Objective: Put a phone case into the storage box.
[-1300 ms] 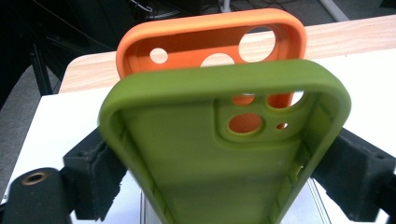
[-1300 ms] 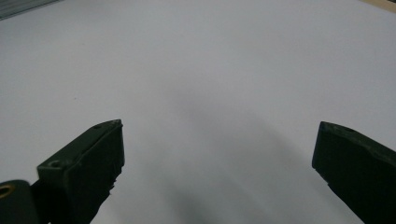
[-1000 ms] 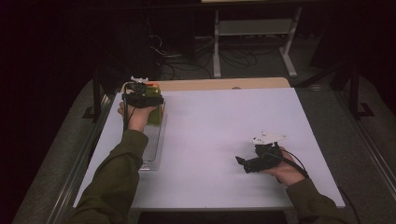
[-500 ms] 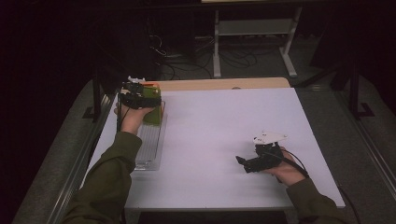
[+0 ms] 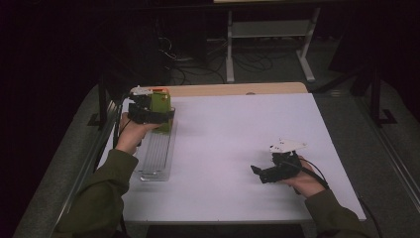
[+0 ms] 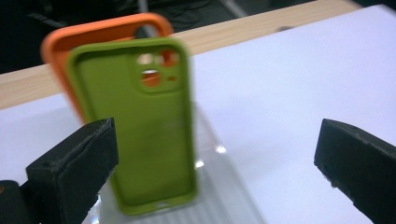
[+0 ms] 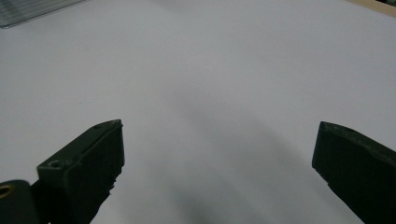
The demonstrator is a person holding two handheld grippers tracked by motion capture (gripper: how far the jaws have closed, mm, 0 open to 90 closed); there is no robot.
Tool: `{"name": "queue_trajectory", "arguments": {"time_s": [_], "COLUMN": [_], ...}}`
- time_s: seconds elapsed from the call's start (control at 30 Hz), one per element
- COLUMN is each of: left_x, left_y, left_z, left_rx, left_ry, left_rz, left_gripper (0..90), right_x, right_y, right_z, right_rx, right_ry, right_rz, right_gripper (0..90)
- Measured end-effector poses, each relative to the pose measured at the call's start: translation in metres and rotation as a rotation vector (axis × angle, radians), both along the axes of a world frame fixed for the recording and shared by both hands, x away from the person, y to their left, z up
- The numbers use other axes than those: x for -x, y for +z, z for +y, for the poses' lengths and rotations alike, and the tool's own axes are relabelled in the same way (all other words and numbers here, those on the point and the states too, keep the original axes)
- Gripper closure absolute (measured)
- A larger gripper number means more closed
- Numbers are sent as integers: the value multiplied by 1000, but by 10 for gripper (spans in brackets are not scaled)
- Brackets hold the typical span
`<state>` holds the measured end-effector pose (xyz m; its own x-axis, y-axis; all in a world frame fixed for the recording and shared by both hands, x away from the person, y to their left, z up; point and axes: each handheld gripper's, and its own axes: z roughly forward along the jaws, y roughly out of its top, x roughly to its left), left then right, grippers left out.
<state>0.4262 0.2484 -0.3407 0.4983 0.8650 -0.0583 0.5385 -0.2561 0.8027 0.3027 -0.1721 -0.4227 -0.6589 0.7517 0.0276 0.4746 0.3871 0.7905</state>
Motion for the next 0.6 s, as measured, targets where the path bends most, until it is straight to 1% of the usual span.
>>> {"name": "queue_trajectory", "arguments": {"time_s": [0.07,0.1,0.13,0.17,0.2,0.27,0.37,0.4,0.47,0.5,0.6], "left_x": [8,12,16,21,25,33,46,50,58,62,73], "left_y": [2,2,2,2,2,0,-2,-3,-7,-8,-12], "left_z": [-1,-2,-4,-5,-6,-7,-8,-9,-9,-9,-8], "left_rx": [13,30,34,41,51,60,86,89,88,83,83], "left_ry": [-47,-76,-97,-125,-147,-190,-253,-269,-300,-317,-348], "left_rz": [-8,-14,-13,-18,-22,-33,-39,-38,-38,-38,-43], "left_gripper": [0,0,0,0,0,0,0,0,0,0,0], "right_x": [0,1,2,2,2,4,7,8,10,11,12], "right_y": [1,2,3,4,4,5,5,5,4,4,4], "right_z": [-1,-1,-1,-1,-2,-3,-7,-8,-11,-13,-17], "right_rx": [8,6,-2,-10,-11,-20,-15,-11,-29,-30,-35], "right_ry": [10,10,8,6,13,11,17,17,14,12,15], "right_rz": [-10,-11,-10,-6,-13,-10,-13,-17,-7,-9,-14], "right_gripper": [18,18,18,18,18,18,18,18,18,18,18]}}
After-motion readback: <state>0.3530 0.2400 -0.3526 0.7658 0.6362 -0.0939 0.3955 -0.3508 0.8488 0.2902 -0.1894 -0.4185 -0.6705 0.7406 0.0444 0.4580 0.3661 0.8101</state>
